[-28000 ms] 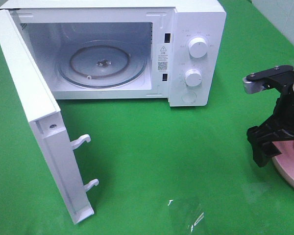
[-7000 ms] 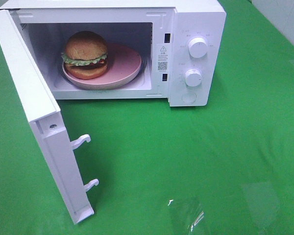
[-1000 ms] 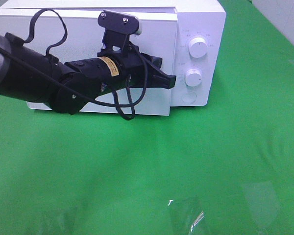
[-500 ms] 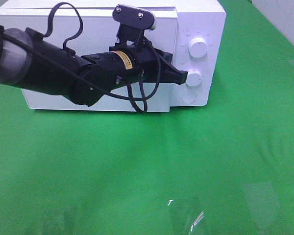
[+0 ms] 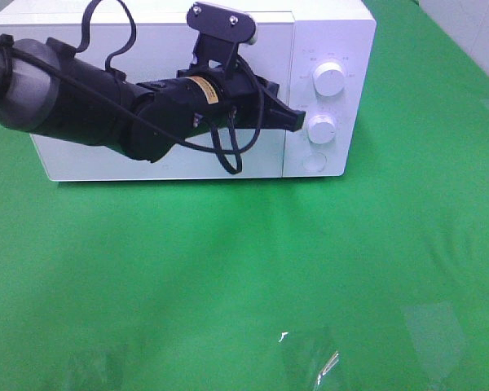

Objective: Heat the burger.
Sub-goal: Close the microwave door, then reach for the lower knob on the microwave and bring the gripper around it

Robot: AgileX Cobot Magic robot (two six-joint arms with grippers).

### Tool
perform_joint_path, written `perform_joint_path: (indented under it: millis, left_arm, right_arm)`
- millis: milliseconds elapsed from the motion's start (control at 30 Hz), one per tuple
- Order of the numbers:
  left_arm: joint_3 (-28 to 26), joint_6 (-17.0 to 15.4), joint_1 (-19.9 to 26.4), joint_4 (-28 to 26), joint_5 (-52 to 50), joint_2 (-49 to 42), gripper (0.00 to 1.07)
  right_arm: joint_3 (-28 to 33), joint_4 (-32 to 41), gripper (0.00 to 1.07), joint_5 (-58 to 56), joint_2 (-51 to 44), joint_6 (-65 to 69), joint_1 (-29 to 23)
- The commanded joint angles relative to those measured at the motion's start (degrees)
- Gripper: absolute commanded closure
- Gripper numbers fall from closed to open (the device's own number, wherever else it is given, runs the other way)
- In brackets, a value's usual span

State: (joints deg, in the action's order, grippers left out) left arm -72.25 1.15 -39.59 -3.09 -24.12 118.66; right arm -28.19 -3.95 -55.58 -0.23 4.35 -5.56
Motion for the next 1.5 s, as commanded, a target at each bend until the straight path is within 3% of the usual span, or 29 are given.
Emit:
perform_joint_path:
  millis: [33,267,533,600,667,700,733,767,800,833,867,900,1233,1300,1400,1467,1500]
  left_arm:
    - [-1.49,-0.23,2.01,-3.90,-3.21,0.00,1.07]
    - [-1.49,-0.29,3.04,-3.84,-0.80,-0.52,1.07]
    - [-1.26,-0.34,-0.80,-3.90,8.31,-3.67,1.07]
    - [-1.26,-0.34,-1.95,-3.90,12.32,-4.41,1.01]
    - [-1.26,-0.34,-3.55,-3.90,17.76,-5.16,0.80]
    - [-1.26,-0.34,-3.55,-3.90,17.76,-5.16,0.80]
    - [-1.26,-0.34,-4.76,-3.90,21.72,-5.61,0.55]
    - [-1.26,-0.34,-4.76,-3.90,21.72,-5.61,0.55]
    - [-1.26,-0.34,-6.13,-3.95,25.78,-6.19,0.30]
    - [-1.26,-0.34,-7.39,-3.90,29.39,-6.70,0.11]
    - [-1.26,-0.34,-7.39,-3.90,29.39,-6.70,0.11]
    - [-1.26,-0.34,-7.96,-3.90,31.34,-6.88,0.04]
    - [-1.26,-0.46,-11.46,-5.61,45.95,-7.62,0.06]
    - [-1.26,-0.46,-11.46,-7.91,53.57,-7.62,0.06]
    - [-1.26,-0.46,-11.46,-7.91,56.09,-7.62,0.06]
    - [-1.32,-0.46,-11.46,-7.91,67.15,-7.62,0.06]
    - [-1.32,-0.46,-11.46,-7.91,67.15,-7.62,0.06]
  right_arm:
    - [0.00,0.00,0.36,0.52,-1.60,0.06,0.29]
    - [0.00,0.00,0.36,0.52,-1.60,0.06,0.29]
    - [0.00,0.00,0.36,0.52,-1.60,0.11,0.29]
    - [0.00,0.00,0.36,0.52,-1.60,0.11,0.29]
    - [0.00,0.00,0.36,0.52,-1.60,0.11,0.29]
    - [0.00,0.00,0.36,0.52,-1.60,0.11,0.29]
    - [0.00,0.00,0.36,0.52,-1.60,0.11,0.29]
    - [0.00,0.00,0.36,0.52,-1.60,0.11,0.29]
    - [0.00,0.00,0.36,0.52,-1.60,0.11,0.29]
    - [0.00,0.00,0.36,0.52,-1.60,0.11,0.29]
    - [0.00,0.00,0.36,0.52,-1.60,0.11,0.29]
    - [0.00,0.00,0.36,0.52,-1.60,0.11,0.29]
    - [0.00,0.00,0.36,0.52,-1.60,0.11,0.29]
    - [0.00,0.00,0.36,0.52,-1.60,0.06,0.29]
    - [0.00,0.00,0.36,0.52,-1.60,0.06,0.29]
    - [0.00,0.00,0.36,0.52,-1.60,0.06,0.29]
    - [0.00,0.00,0.36,0.52,-1.60,0.06,0.29]
